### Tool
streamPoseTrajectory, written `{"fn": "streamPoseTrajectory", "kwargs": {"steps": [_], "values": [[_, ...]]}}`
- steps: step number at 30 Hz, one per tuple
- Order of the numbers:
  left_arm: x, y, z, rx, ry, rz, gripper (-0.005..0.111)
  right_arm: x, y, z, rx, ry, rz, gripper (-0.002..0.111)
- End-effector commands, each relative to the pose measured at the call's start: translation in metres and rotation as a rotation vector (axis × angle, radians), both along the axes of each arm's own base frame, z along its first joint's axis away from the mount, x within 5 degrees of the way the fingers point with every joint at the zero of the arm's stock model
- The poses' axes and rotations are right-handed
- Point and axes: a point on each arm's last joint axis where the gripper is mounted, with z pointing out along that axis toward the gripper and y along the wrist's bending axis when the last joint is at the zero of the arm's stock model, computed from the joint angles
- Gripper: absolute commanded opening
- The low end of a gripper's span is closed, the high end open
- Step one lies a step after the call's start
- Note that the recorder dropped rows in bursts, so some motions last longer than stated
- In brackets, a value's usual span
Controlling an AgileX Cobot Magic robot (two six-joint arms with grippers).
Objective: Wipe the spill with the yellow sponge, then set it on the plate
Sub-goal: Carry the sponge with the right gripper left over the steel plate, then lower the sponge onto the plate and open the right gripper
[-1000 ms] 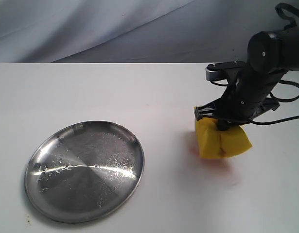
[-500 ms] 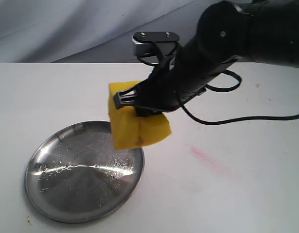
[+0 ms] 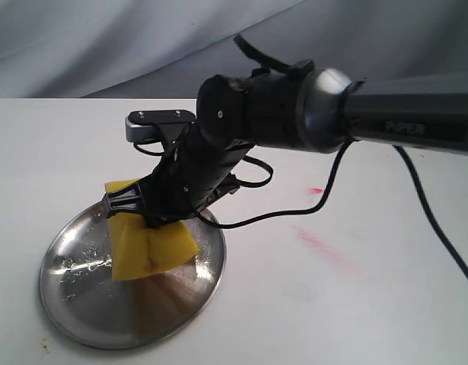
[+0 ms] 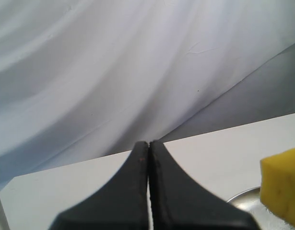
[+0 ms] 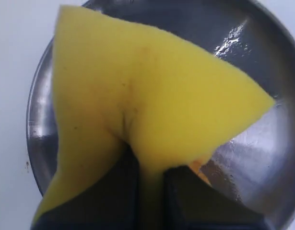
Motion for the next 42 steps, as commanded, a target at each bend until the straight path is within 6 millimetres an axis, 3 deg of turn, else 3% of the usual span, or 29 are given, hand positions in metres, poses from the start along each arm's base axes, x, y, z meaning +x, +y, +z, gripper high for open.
{"fn": "streamPoseTrajectory", "kwargs": {"steps": [1, 8, 13, 17, 23, 30, 35, 42], "values": [[0.000, 0.000, 0.002, -0.016, -0.010, 0.000, 0.000, 0.003, 0.007, -0.014, -0.003, 0.004, 0.002, 0.015], [0.000, 0.000, 0.002, -0.016, -0.010, 0.000, 0.000, 0.005, 0.008, -0.021, -0.007, 0.002, -0.003, 0.051], [0.000, 0.000, 0.002, -0.016, -0.010, 0.000, 0.000, 0.003, 0.007, -0.019, -0.018, 0.009, 0.009, 0.063], [0.000, 0.000, 0.002, -0.016, -0.010, 0.000, 0.000, 0.001, 0.004, -0.007, -0.017, -0.004, 0.025, 0.063], [0.000, 0.000, 0.002, -0.016, -0.010, 0.000, 0.000, -0.002, -0.013, 0.029, -0.088, -0.106, 0.088, 0.062], [0.000, 0.000, 0.002, -0.016, -0.010, 0.000, 0.000, -0.003, -0.038, 0.063, -0.135, -0.278, 0.047, 0.045], [0.000, 0.000, 0.002, -0.016, -0.010, 0.000, 0.000, -0.011, -0.061, 0.065, -0.164, -0.344, 0.000, 0.035], [0.000, 0.000, 0.002, -0.016, -0.010, 0.000, 0.000, -0.034, -0.102, 0.057, -0.131, -0.386, -0.109, 0.034]]}}
